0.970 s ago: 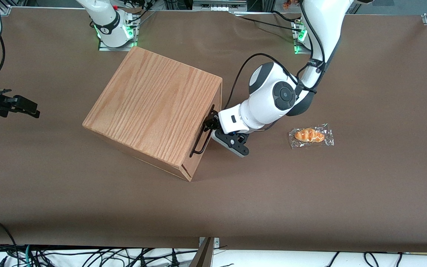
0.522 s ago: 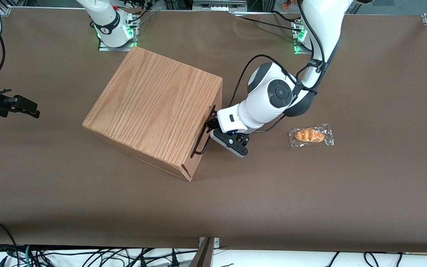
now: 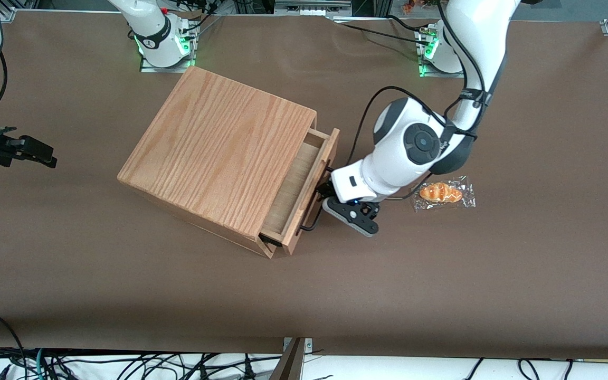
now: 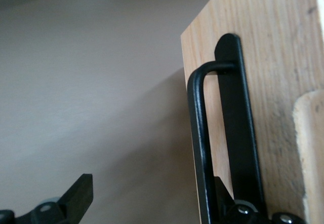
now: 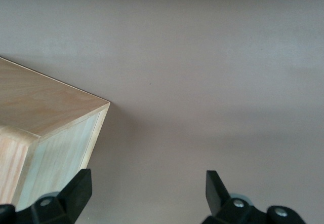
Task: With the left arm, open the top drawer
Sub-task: 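Pull the handle with the left gripper, sliding the drawer out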
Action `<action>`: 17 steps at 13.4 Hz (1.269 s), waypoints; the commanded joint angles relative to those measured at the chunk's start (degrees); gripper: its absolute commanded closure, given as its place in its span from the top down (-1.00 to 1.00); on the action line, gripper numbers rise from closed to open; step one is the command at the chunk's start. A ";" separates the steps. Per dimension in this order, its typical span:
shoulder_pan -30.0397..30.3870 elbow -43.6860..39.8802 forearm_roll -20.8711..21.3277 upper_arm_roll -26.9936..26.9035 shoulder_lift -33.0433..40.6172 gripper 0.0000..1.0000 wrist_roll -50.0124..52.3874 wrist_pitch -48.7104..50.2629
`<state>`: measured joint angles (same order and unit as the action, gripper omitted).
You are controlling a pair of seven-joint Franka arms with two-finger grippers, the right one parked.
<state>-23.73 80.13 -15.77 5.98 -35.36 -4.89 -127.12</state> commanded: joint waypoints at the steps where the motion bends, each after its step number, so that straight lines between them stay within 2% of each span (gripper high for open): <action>1: 2.90 -1.46 2.76 -0.26 -0.50 1.00 -1.09 2.31; 10: 8.17 -1.55 3.73 -0.26 0.20 1.00 -8.46 5.39; 17: 9.23 -1.47 2.94 0.18 0.64 1.00 -9.62 6.71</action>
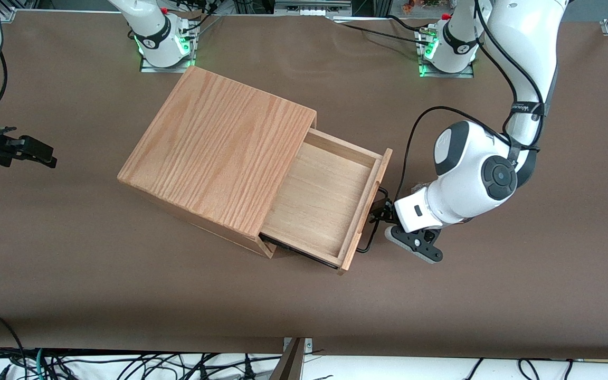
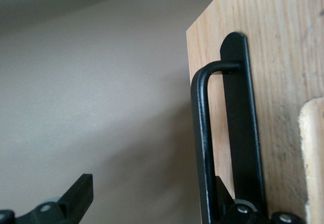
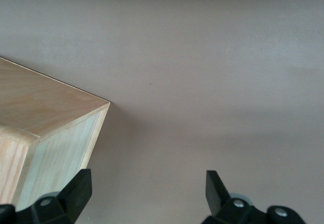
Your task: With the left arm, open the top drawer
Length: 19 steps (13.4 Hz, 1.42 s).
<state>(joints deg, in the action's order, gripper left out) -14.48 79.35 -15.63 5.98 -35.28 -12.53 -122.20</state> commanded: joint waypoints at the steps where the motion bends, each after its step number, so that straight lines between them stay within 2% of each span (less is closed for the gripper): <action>1: -0.02 -0.87 2.72 0.26 0.47 1.00 -1.97 2.57; 4: 0.24 -0.87 -0.26 0.26 0.56 1.00 -1.97 4.16; 7: 0.95 -0.95 -5.53 0.26 0.56 1.00 -1.97 5.74; 10: 1.30 -1.39 -8.18 0.35 1.17 1.00 -1.80 7.49; 14: 2.79 -6.13 -8.01 -0.09 3.36 1.00 -1.62 17.41; 18: 8.40 -6.49 -6.96 -0.26 7.67 1.00 -1.97 26.02; 19: 9.38 -6.49 -4.95 -0.26 8.81 1.00 -1.97 28.57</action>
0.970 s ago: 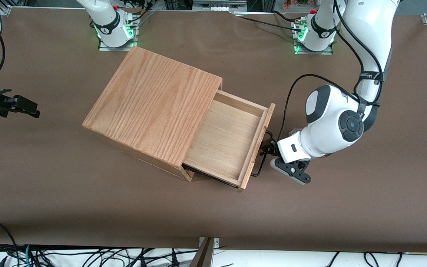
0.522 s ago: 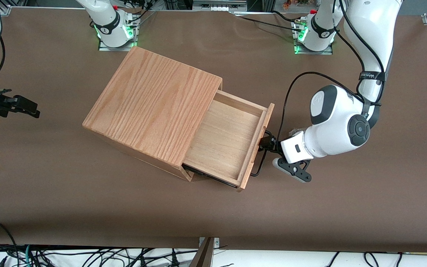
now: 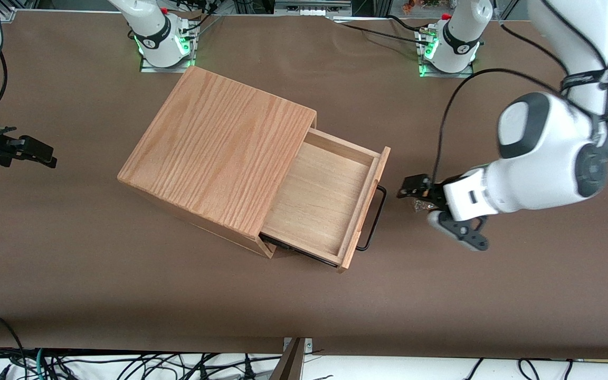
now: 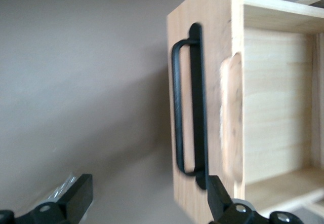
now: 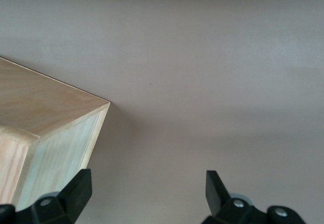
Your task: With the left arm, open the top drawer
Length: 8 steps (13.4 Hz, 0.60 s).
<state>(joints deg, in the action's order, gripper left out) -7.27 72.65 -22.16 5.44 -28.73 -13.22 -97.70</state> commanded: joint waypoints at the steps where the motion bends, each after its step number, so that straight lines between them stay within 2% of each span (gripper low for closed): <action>1: 2.87 0.21 5.07 0.36 3.93 1.00 -1.28 5.48; 4: 3.06 0.30 14.75 0.27 8.50 1.00 -1.28 9.17; 6: 4.36 0.30 18.53 -0.34 10.35 1.00 -1.37 12.34; 8: 6.73 0.30 19.61 -0.34 12.37 1.00 -1.46 16.81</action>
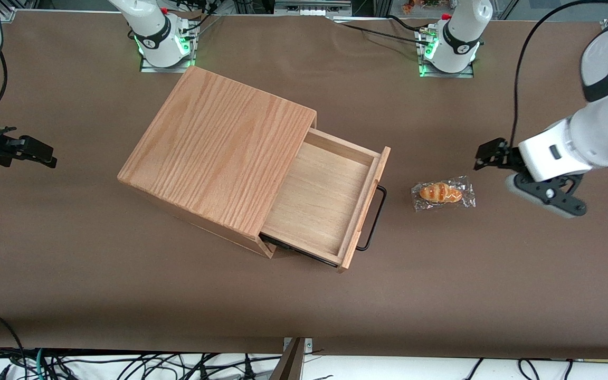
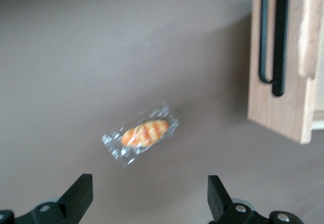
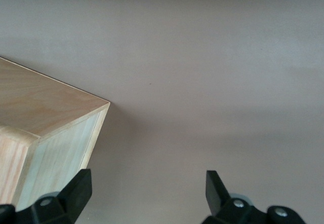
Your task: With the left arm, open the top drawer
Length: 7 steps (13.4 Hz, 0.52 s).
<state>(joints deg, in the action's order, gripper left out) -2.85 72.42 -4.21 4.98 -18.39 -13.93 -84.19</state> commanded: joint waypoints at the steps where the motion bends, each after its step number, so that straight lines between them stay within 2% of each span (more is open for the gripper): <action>1: 3.19 0.53 2.36 0.20 2.30 1.00 -0.40 3.94; 4: 2.85 3.15 6.49 0.29 4.93 1.00 3.01 1.76; 7: 2.68 18.31 6.41 0.20 13.96 1.00 15.12 -9.63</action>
<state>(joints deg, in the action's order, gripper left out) 0.13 77.70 0.26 5.02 -13.02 -5.35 -86.11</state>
